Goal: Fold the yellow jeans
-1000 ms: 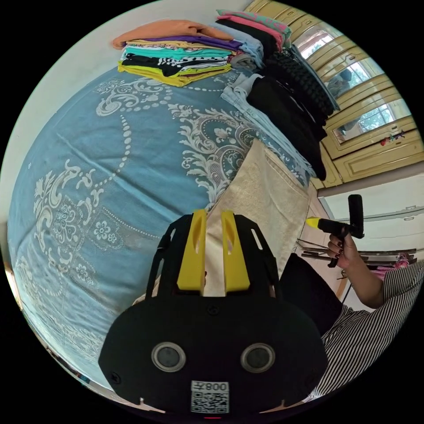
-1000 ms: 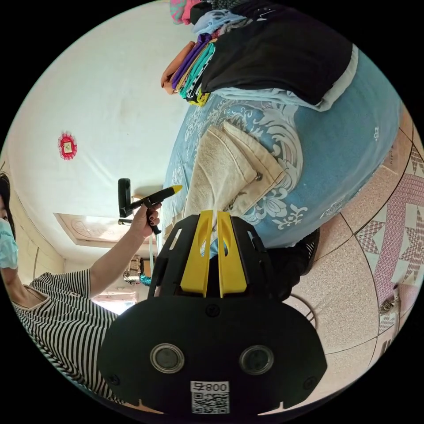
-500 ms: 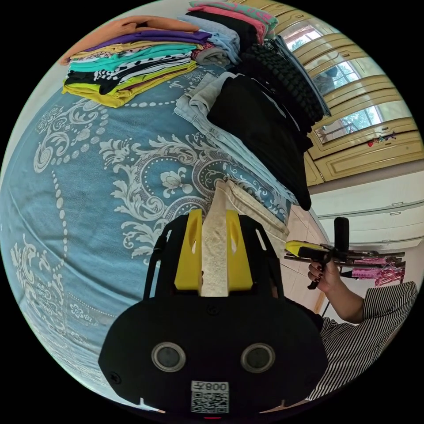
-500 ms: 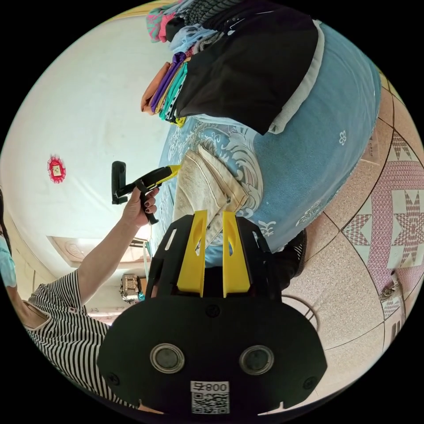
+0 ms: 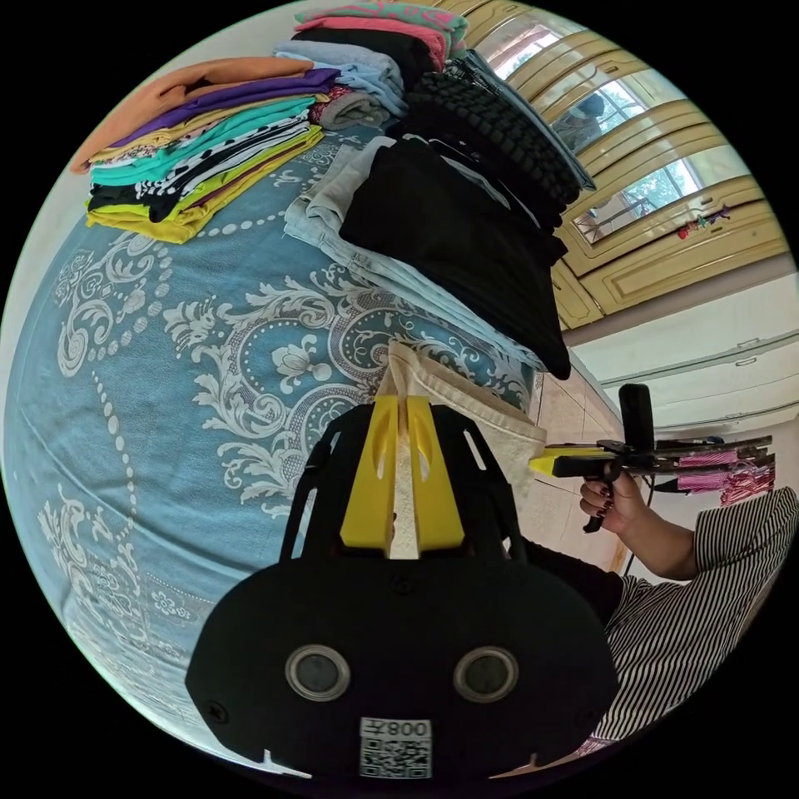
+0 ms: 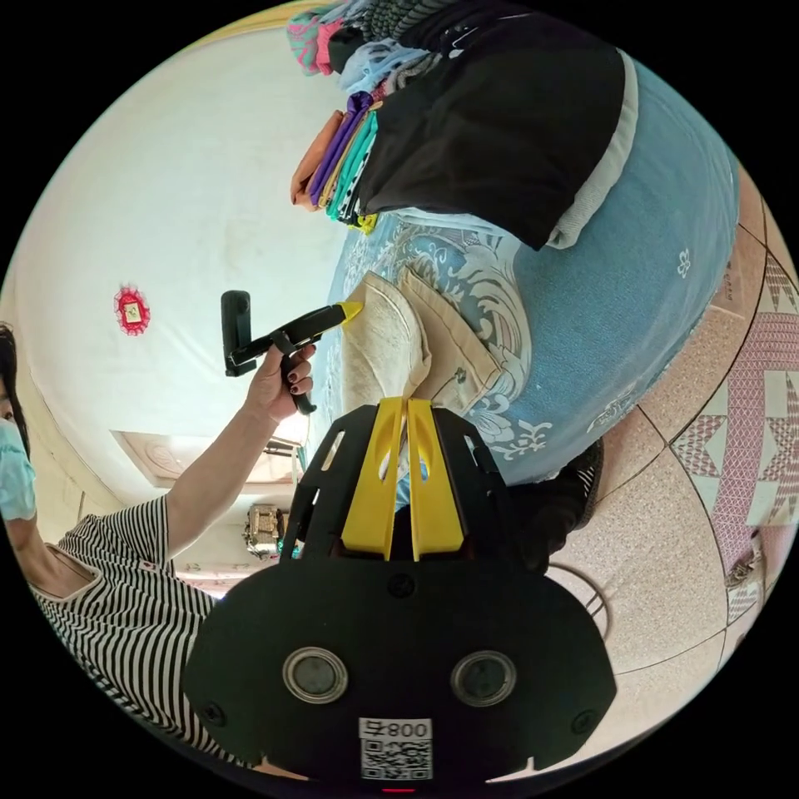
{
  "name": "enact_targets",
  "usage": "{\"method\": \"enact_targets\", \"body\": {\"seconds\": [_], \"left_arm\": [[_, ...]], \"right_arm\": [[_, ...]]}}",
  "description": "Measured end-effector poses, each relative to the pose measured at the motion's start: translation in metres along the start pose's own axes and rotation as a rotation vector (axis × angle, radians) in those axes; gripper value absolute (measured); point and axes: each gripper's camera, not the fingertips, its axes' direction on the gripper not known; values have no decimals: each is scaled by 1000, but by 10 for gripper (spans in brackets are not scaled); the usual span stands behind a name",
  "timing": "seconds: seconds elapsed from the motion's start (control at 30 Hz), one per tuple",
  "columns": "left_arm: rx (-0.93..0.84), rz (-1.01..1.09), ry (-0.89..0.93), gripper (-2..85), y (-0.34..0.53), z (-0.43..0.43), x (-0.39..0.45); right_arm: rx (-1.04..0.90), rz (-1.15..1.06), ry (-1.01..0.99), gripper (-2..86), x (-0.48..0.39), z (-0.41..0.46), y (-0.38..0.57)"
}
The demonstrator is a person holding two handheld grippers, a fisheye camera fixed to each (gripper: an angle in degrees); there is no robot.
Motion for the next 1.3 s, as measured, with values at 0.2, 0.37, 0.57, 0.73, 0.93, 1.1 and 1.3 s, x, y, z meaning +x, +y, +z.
{"method": "enact_targets", "body": {"seconds": [0.2,0.37,0.57,0.73,0.93,1.1,1.3], "left_arm": [[-28,13,7,19,-13,25,5],[-48,21,-13,18,-23,42,8],[-43,4,-13,17,-24,58,10],[-32,0,-10,15,-22,66,14],[-36,11,-23,17,-19,73,23],[-77,93,-116,20,-21,74,44],[-10,78,-126,12,-11,59,57]], "right_arm": [[15,-10,8,5,6,-12,8],[17,-1,25,5,14,-13,7],[9,12,43,5,21,-11,10],[3,1,61,5,19,-13,13],[-14,-6,100,6,20,-11,16],[-22,-24,129,6,13,-13,20],[-35,-47,171,7,0,-18,27]]}}
